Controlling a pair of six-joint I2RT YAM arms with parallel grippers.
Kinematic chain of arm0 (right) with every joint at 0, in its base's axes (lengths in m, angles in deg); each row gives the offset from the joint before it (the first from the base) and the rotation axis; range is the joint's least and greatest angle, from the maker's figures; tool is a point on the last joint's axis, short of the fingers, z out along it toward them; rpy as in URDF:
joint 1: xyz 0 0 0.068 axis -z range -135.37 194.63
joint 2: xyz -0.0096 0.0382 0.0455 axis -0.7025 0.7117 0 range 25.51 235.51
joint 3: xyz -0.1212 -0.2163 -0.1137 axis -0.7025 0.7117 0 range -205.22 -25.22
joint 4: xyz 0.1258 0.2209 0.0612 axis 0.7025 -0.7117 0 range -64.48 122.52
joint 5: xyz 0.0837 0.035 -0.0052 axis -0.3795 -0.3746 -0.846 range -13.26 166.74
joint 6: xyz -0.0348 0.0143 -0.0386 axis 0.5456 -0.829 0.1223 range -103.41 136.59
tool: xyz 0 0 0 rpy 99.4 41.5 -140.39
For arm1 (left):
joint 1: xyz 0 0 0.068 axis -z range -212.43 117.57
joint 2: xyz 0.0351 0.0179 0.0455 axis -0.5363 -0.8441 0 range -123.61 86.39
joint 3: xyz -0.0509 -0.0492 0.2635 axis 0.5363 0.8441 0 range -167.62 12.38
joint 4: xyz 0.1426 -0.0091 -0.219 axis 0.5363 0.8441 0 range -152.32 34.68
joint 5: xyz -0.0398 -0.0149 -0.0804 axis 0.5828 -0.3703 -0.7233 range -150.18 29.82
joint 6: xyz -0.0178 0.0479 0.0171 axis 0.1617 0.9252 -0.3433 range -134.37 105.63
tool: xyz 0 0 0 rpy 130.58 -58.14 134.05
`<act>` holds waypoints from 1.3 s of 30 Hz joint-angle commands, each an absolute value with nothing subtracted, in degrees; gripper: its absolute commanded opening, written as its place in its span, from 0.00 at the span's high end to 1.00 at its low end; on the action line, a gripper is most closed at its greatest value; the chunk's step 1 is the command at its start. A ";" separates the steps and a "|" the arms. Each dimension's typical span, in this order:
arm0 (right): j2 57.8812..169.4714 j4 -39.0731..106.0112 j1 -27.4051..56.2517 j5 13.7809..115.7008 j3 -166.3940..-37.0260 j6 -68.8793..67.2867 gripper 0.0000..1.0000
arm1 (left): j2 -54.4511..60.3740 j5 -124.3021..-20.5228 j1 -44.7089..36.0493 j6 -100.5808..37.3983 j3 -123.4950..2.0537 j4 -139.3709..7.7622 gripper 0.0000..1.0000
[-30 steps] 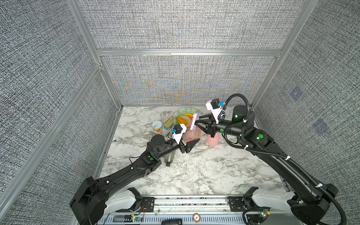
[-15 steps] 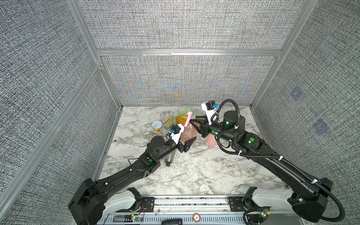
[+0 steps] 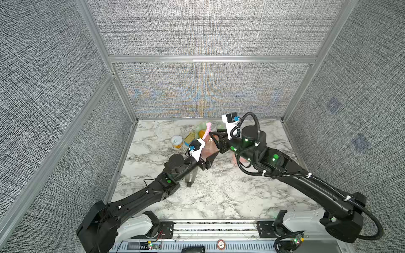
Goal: Attach spray nozzles to spray bottles
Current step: Screw the spray nozzle on the spray bottle.
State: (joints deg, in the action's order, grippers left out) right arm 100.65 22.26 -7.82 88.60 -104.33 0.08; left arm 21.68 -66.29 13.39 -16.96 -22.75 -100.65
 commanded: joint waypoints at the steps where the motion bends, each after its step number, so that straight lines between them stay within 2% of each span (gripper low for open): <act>1: 102.21 17.27 -9.20 99.27 -105.17 -0.13 0.93 | 22.19 -68.06 13.80 -13.67 -23.55 -108.55 0.30; 12: 108.25 19.82 -13.39 112.52 -107.28 -3.47 0.93 | 22.39 -66.34 13.80 -11.15 -22.61 -109.99 0.30; 29: 113.40 19.55 -14.39 112.90 -113.48 -4.83 0.92 | 21.52 -64.31 13.81 -8.83 -21.71 -111.10 0.31; 34: 111.87 20.08 -14.42 110.31 -113.06 -4.49 0.87 | 21.50 -64.89 13.80 -9.24 -21.41 -111.59 0.31; 39: 109.31 19.91 -14.96 108.01 -113.11 -2.89 0.74 | 21.42 -66.04 13.80 -9.78 -21.20 -111.98 0.31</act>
